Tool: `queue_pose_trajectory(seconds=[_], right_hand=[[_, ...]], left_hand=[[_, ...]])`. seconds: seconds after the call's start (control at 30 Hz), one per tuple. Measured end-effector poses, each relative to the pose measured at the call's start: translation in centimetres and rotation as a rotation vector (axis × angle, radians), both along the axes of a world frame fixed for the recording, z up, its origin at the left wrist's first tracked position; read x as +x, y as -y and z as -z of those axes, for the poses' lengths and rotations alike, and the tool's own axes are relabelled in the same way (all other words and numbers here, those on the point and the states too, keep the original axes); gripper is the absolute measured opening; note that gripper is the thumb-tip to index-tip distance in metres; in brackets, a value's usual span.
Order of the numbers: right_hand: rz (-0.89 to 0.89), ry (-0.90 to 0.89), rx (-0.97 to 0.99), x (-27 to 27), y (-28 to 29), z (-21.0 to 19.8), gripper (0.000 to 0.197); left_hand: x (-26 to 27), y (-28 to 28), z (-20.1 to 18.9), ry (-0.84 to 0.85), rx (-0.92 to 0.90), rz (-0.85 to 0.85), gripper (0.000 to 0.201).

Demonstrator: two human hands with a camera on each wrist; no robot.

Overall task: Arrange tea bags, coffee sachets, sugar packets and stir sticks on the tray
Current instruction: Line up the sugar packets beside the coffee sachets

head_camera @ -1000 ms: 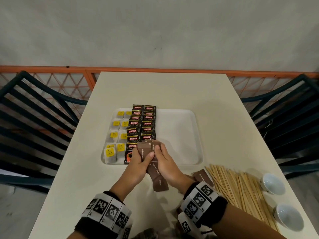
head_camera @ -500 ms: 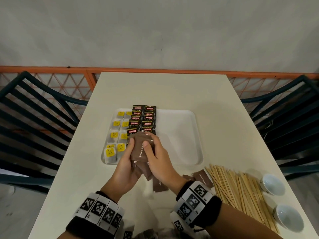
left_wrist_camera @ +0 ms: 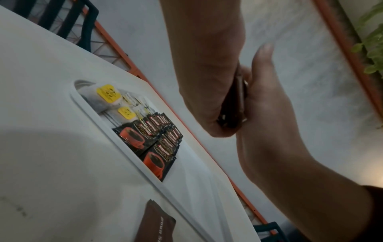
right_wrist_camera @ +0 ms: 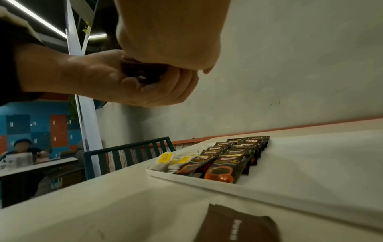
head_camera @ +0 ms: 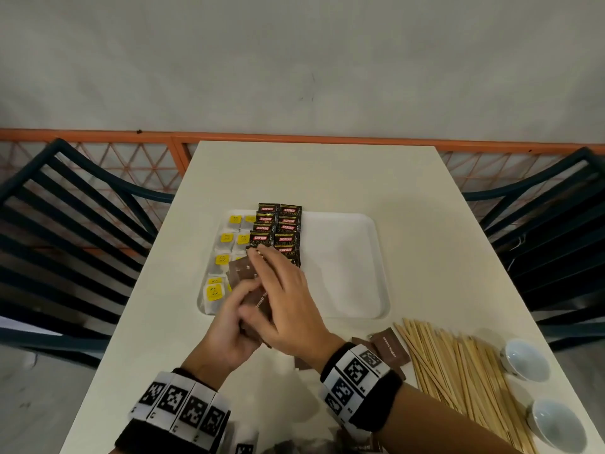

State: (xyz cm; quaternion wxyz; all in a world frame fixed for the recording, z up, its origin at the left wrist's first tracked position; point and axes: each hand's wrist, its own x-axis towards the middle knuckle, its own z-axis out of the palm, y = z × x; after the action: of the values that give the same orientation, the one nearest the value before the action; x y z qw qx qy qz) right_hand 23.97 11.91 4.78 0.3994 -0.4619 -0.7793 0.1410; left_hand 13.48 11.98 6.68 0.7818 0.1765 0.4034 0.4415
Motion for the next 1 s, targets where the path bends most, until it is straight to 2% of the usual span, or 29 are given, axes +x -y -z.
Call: queue_pose_trajectory(seconds=[0.1, 0.17, 0.23, 0.33, 0.37, 0.43, 0.53, 0.6, 0.73, 0.8, 0.9, 1.0], right_hand=[[-0.206, 0.244, -0.109, 1.1, 0.0, -0.2, 0.113], [-0.274, 0.326, -0.188, 1.6, 0.0, -0.5, 0.123], [-0.344, 0.368, -0.247, 1.9, 0.2, -0.8, 0.120], [-0.400, 0.329, -0.273, 1.8, 1.0, -1.0, 0.101], [-0.407, 0.303, -0.281, 1.7, 1.1, -1.1, 0.094], [-0.401, 0.252, -0.313, 1.4, 1.3, -1.1, 0.084], [-0.382, 0.227, -0.338, 0.7, 0.9, -1.0, 0.077], [-0.362, 0.257, -0.288, 0.1, 0.6, -0.8, 0.076], [-0.331, 0.366, -0.316, -1.0, 0.5, -1.5, 0.096], [-0.318, 0.403, -0.333, -1.6, 0.4, -1.8, 0.100], [-0.296, 0.367, -0.389, -2.5, 0.1, -2.0, 0.090], [-0.312, 0.286, -0.458, -2.7, -0.5, -2.3, 0.072]], left_hand=[[0.0, 0.6, -0.1, 0.011, -0.009, 0.027, 0.024], [0.0, 1.1, 0.2, -0.025, -0.048, 0.072, 0.023], [0.0, 1.7, 0.7, -0.058, -0.065, 0.073, 0.022], [-0.6, 2.6, 0.7, -0.061, -0.066, 0.054, 0.014], [-1.0, 2.8, 0.5, -0.011, -0.062, 0.055, 0.020], [-1.8, 2.8, 0.6, 0.093, -0.078, 0.076, 0.045], [-2.6, 2.5, 1.0, 0.096, -0.097, 0.131, 0.054], [-2.8, 2.1, 1.1, 0.015, -0.113, 0.146, 0.047], [-3.7, 1.6, 0.9, -0.055, -0.115, 0.140, 0.016], [-4.4, 1.4, 0.8, -0.036, -0.133, 0.155, 0.017], [-5.6, 1.0, 0.9, 0.016, -0.132, 0.177, 0.030], [-6.5, 0.5, 1.6, 0.118, -0.135, 0.173, 0.062]])
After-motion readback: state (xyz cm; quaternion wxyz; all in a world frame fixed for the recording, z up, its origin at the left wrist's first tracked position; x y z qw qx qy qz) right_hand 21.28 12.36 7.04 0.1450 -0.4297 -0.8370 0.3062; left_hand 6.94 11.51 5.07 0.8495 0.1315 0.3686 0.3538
